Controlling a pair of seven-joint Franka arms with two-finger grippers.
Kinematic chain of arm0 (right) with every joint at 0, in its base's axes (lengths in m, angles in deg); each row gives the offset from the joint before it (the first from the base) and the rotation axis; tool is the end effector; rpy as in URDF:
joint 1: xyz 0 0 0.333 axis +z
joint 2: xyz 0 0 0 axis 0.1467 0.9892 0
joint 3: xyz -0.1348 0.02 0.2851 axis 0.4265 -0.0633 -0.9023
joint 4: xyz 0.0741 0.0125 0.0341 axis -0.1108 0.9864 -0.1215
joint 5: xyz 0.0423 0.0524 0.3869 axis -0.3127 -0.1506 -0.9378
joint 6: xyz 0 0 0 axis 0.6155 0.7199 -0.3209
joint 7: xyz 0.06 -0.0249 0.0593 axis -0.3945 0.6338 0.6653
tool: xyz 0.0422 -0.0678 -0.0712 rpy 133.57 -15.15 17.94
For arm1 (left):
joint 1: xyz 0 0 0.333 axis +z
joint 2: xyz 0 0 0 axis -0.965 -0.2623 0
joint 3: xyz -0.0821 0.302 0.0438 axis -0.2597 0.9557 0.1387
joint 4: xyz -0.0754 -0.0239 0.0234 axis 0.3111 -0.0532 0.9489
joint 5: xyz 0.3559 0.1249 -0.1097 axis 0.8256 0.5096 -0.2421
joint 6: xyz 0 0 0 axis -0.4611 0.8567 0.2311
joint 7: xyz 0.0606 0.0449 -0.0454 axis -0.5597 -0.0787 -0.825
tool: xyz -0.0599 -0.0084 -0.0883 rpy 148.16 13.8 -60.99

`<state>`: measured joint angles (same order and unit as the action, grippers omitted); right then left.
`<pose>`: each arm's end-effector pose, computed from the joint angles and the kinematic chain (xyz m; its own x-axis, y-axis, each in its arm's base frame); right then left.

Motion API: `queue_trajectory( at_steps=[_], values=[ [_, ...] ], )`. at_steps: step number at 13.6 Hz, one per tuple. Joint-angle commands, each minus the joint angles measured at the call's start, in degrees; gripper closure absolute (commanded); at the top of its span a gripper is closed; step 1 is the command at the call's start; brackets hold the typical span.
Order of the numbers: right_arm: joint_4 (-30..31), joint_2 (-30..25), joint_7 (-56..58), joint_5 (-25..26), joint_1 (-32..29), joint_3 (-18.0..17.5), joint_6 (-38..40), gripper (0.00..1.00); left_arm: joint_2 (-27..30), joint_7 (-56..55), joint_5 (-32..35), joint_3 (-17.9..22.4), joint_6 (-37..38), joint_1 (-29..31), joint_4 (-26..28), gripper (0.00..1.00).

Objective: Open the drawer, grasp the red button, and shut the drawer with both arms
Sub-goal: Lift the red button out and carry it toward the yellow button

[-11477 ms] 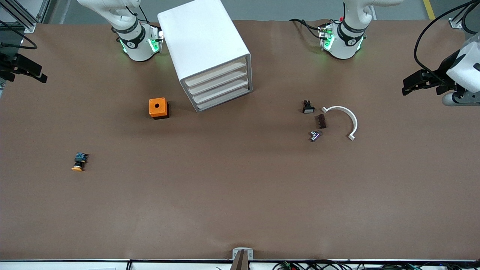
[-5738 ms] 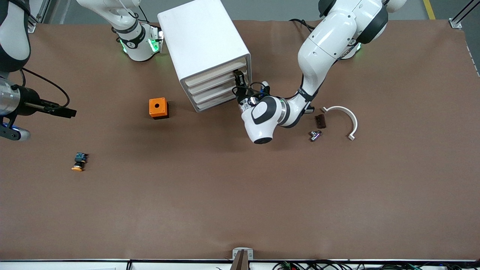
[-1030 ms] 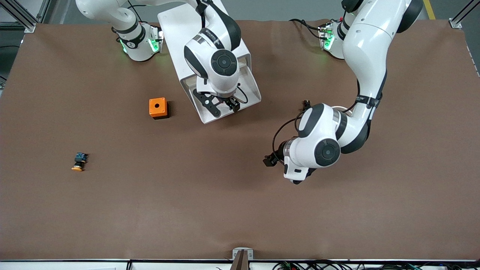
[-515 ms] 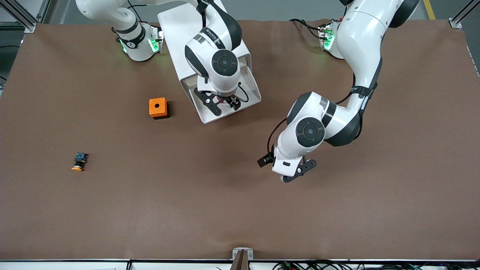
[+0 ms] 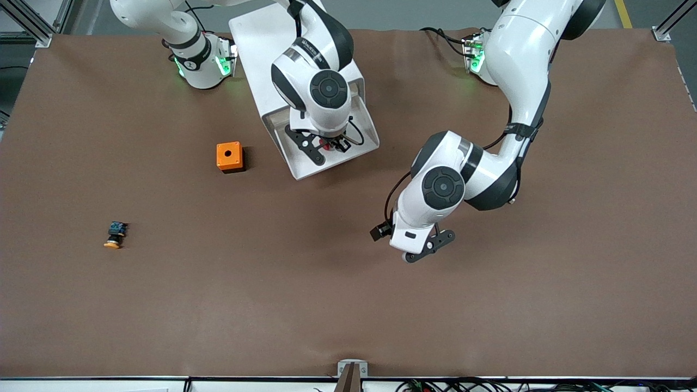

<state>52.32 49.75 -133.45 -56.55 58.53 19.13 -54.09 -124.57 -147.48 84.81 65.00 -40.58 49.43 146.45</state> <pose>0.4229 0.4814 0.3420 0.6815 -0.7211 -0.1249 -0.6891 -0.6898 0.2220 0.6361 -0.3949 0.3348 0.8772 0.4627 -0.1282 0.4745 -0.8761 0.0849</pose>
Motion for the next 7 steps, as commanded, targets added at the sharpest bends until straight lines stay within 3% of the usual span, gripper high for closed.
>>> queue_trajectory(
  at_steps=[1,7],
  values=[
    [1.0,-1.5,0.3,-1.3,0.2,0.3,-0.1,1.00,0.9,0.1,1.2,0.6,-0.7,-0.6,0.8,0.00],
    [-9.0,-1.6,9.2,-1.6,-8.3,0.5,4.8,1.00,0.6,0.3,1.3,0.5,-0.7,-0.6,1.0,0.00]
  ],
)
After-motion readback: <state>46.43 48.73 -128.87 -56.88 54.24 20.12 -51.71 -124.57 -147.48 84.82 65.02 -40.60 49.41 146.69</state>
